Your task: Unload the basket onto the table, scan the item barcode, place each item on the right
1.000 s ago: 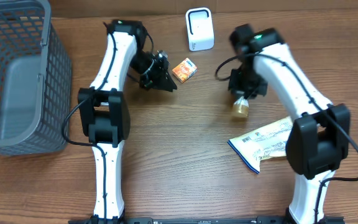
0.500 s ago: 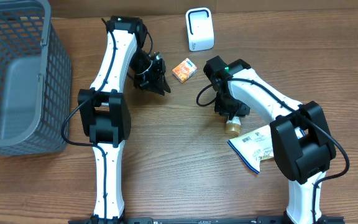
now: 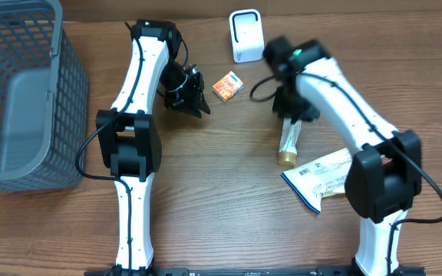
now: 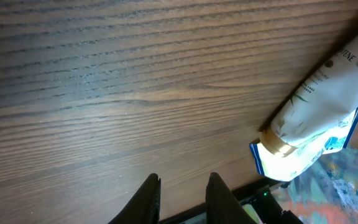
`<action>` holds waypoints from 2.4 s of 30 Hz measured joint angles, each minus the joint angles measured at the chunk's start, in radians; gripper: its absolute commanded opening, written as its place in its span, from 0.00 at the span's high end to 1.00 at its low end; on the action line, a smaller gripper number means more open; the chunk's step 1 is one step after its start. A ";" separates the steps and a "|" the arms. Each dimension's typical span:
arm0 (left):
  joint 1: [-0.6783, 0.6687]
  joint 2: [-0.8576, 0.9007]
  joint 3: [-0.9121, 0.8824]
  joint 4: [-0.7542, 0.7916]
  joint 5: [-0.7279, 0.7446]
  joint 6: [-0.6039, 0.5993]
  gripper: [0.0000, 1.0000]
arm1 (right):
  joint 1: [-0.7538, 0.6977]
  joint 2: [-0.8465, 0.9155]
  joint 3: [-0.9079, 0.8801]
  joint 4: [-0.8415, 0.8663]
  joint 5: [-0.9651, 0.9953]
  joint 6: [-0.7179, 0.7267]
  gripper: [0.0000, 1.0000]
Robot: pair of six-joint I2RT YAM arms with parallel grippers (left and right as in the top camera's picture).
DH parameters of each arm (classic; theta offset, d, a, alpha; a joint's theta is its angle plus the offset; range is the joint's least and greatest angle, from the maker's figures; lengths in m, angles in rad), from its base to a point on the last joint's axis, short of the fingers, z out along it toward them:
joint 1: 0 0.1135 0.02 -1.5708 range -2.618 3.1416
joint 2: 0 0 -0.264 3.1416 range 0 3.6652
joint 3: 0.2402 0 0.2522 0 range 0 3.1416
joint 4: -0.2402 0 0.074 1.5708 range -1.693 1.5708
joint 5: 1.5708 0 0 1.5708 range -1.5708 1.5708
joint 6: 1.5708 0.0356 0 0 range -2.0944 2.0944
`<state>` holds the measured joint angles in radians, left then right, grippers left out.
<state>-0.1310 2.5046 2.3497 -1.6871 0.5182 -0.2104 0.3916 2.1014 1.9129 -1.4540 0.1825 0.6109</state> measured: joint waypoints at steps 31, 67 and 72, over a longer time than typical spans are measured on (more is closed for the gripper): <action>-0.017 0.000 0.000 0.000 -0.003 0.002 0.34 | -0.134 -0.023 -0.200 0.292 -0.362 -0.176 0.92; -0.132 0.000 0.000 0.011 -0.037 0.000 0.19 | -0.195 -0.019 -0.205 0.212 -0.312 -0.105 0.96; -0.138 0.000 0.000 0.016 -0.038 0.000 0.18 | -0.145 -0.019 -0.341 0.320 -0.344 -0.090 0.96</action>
<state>-0.2687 2.5046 2.3501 -1.6711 0.4801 -0.2100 0.2466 2.0823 1.5715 -1.1339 -0.1612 0.5213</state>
